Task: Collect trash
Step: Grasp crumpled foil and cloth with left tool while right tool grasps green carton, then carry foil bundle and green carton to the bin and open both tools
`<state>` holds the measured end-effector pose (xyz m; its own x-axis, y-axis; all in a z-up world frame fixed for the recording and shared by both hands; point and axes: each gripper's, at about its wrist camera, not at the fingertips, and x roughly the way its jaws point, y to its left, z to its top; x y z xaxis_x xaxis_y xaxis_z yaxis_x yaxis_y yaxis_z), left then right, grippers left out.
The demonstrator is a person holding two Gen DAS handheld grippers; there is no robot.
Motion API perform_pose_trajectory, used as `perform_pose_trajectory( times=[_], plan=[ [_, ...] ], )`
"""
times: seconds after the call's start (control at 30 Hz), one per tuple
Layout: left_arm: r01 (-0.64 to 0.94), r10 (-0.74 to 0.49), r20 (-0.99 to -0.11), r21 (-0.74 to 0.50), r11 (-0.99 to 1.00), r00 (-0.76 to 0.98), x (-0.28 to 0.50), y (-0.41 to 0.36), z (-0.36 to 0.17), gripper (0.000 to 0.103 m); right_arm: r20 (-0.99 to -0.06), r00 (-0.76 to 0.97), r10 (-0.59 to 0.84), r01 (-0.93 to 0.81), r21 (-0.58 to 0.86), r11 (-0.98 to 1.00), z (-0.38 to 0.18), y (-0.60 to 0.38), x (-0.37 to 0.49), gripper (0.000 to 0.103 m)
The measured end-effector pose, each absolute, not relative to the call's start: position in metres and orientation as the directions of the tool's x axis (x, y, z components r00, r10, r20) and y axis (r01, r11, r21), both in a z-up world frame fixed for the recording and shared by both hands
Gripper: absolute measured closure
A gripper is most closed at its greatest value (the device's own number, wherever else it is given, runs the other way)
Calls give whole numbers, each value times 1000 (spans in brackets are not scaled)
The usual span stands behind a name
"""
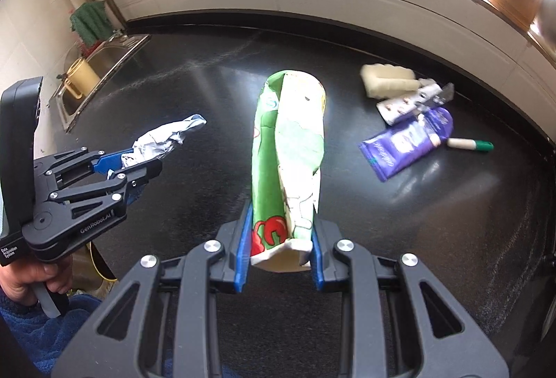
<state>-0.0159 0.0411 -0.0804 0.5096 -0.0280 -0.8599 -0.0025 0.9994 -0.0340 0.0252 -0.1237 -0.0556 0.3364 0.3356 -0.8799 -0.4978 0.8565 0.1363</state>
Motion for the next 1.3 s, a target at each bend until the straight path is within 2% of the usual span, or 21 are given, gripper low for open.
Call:
perform_pose_trajectory(
  times=[0.2,0.5,0.73,0.9,1.17,1.3],
  plan=[
    [-132,66,-845,-6,991,531,-54,92,-70,73,-875,273,400,-632,150,760,-52,-56,17,75],
    [-477,236,-843,-28,878,484,-156,202,-67,73,-877,50,479,-874,194,446,-59,106,-32,75],
    [-727,316,-874,-60,684,370,-257,272,-85,73,-885,-176,430,-959,252,127,-77,224,-113,75],
    [-813,321,-898,-66,578,300,-307,298,-107,73,-897,-274,347,-959,282,-28,-97,286,-170,75],
    [-894,256,-935,-114,434,244,-352,337,-158,73,-924,-326,198,-941,338,27,-153,355,-200,74],
    [-904,241,-942,-121,411,235,-357,349,-172,73,-938,-311,155,-946,321,44,-170,373,-205,74]
  ],
)
